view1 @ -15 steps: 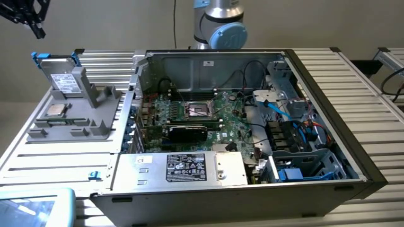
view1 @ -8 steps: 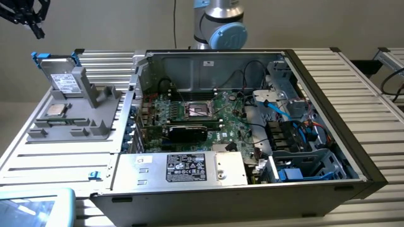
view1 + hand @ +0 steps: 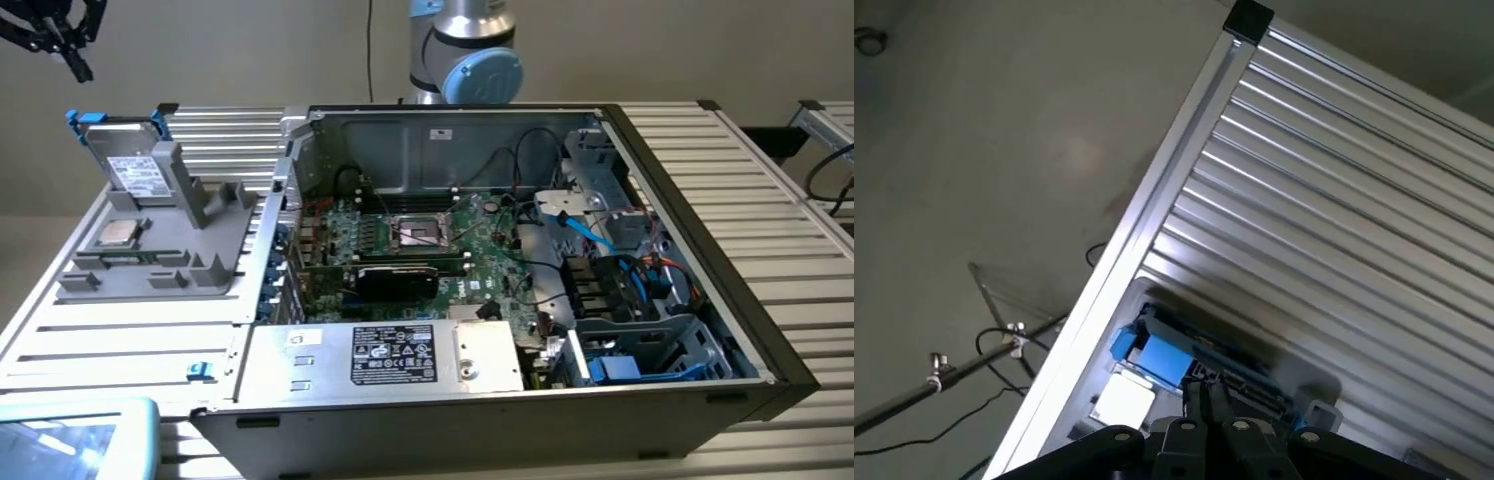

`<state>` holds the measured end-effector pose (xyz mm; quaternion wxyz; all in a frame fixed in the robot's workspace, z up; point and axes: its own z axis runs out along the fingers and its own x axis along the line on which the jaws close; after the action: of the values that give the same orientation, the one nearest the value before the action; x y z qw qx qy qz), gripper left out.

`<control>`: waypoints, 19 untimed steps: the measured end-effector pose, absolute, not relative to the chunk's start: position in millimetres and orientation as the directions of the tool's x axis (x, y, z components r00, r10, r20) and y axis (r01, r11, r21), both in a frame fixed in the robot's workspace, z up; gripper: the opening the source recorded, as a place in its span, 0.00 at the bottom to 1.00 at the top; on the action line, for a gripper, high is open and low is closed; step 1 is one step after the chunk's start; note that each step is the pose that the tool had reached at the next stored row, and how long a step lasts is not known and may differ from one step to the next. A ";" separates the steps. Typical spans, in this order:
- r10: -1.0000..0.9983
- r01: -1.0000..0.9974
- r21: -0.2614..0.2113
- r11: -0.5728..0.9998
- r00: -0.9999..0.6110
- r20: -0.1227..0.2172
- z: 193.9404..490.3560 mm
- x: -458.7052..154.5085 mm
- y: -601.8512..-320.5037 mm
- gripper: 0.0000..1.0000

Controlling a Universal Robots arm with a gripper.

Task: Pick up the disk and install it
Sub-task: 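Pick up the disk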

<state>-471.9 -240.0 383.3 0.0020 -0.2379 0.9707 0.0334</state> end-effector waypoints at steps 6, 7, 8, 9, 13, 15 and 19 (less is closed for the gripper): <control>-0.556 -0.556 0.064 0.828 -0.831 -0.020 383.2 -471.9 -240.0 0.11; -0.571 -0.571 0.064 0.818 -0.821 -0.020 383.2 -471.9 -240.0 0.11; -0.586 -0.586 0.064 0.807 -0.810 -0.020 383.1 -471.9 -240.0 0.11; -0.601 -0.601 0.064 0.797 -0.799 -0.020 383.1 -471.9 -240.0 0.11; -0.657 -0.657 0.064 0.751 -0.753 -0.020 383.0 -471.9 -240.0 0.11; -0.684 -0.684 0.064 0.727 -0.729 -0.020 383.0 -471.9 -240.0 0.11; -0.736 -0.735 0.064 0.675 -0.677 -0.020 382.9 -471.9 -240.0 0.11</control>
<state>-471.9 -240.0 382.9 -0.0038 -0.4018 0.9151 0.0333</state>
